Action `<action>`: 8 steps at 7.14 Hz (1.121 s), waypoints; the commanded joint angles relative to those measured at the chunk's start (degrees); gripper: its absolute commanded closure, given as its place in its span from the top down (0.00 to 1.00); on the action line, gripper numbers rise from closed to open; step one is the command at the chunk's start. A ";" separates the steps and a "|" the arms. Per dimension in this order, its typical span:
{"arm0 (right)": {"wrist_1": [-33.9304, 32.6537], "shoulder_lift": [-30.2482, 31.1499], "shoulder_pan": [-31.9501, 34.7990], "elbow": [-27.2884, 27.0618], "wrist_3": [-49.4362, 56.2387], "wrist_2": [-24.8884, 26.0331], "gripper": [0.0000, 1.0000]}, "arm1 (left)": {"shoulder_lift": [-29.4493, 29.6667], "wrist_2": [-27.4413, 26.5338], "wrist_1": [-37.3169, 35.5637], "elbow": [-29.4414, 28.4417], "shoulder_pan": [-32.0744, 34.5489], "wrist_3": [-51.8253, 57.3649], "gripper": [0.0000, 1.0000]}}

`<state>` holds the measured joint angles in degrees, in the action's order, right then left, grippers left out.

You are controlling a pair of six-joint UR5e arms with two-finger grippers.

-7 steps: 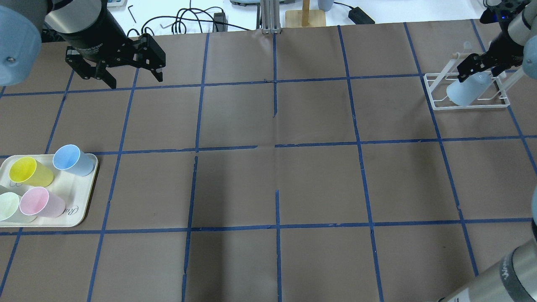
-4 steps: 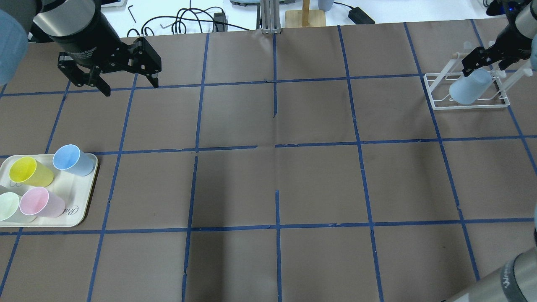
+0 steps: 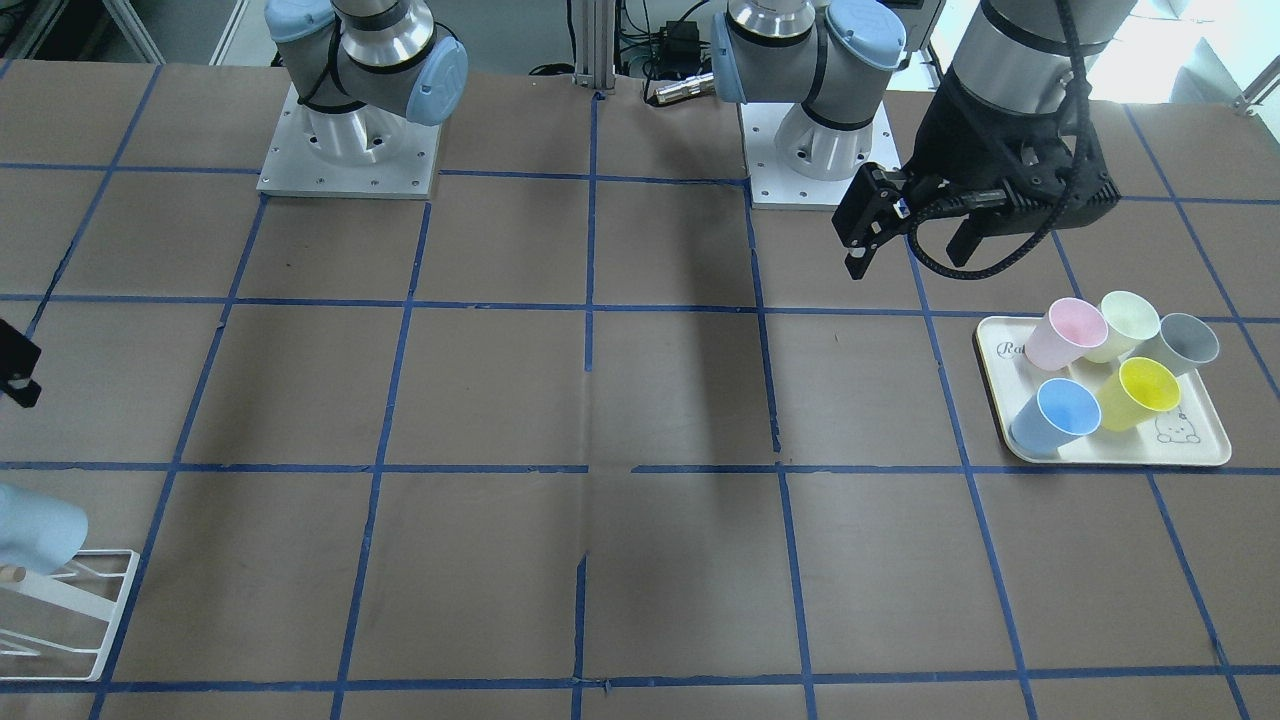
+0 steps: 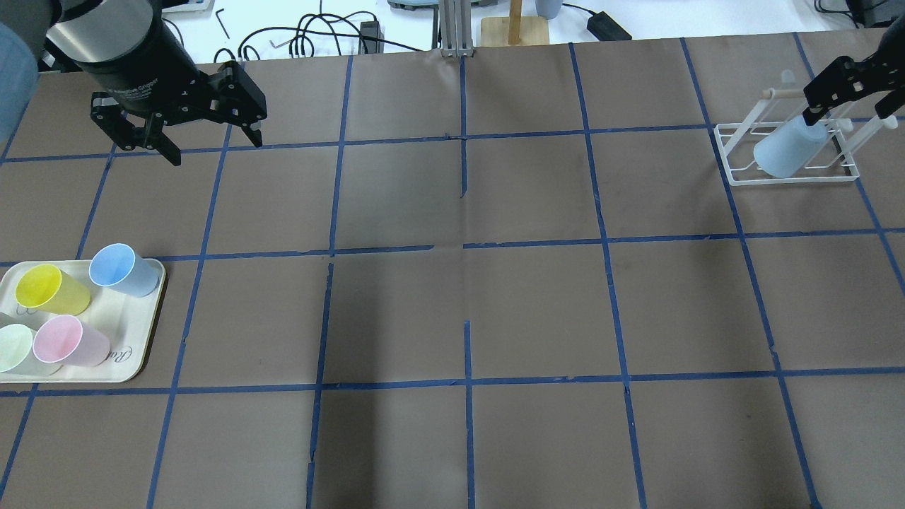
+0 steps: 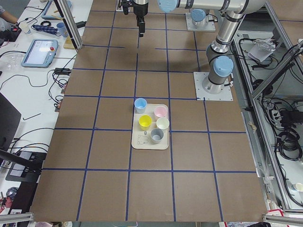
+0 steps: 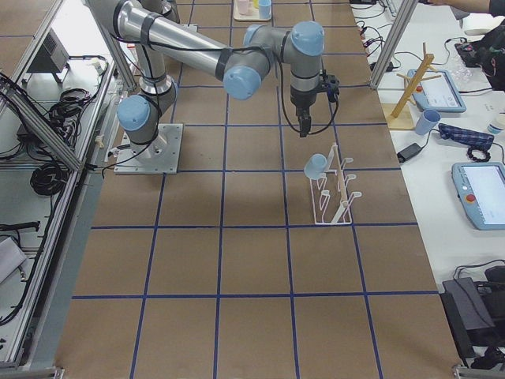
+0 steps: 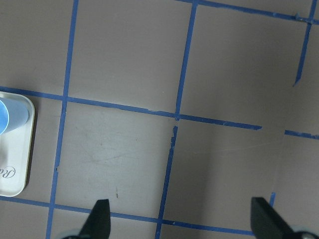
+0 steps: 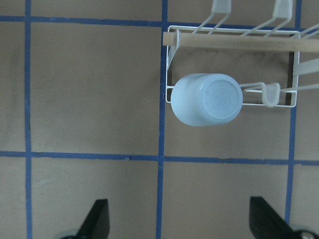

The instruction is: Transfer IKEA cup to right arm and place on rack

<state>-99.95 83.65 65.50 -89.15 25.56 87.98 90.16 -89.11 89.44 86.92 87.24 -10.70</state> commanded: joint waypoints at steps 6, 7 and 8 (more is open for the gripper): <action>15.92 15.03 20.37 -5.30 -21.16 -0.09 1.00 | 0.10 -5.54 -1.02 -0.18 -0.05 12.67 1.00; 15.66 18.36 20.37 -9.24 -21.25 -0.09 1.00 | 0.10 -4.85 -1.02 -0.09 0.04 11.94 1.00; 15.66 19.87 20.46 -11.20 -21.34 0.09 1.00 | 0.19 -2.85 -1.11 -0.26 0.04 10.19 1.00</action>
<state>-84.31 100.82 85.70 -97.15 4.40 87.95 90.26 -93.45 88.43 86.77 87.23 0.19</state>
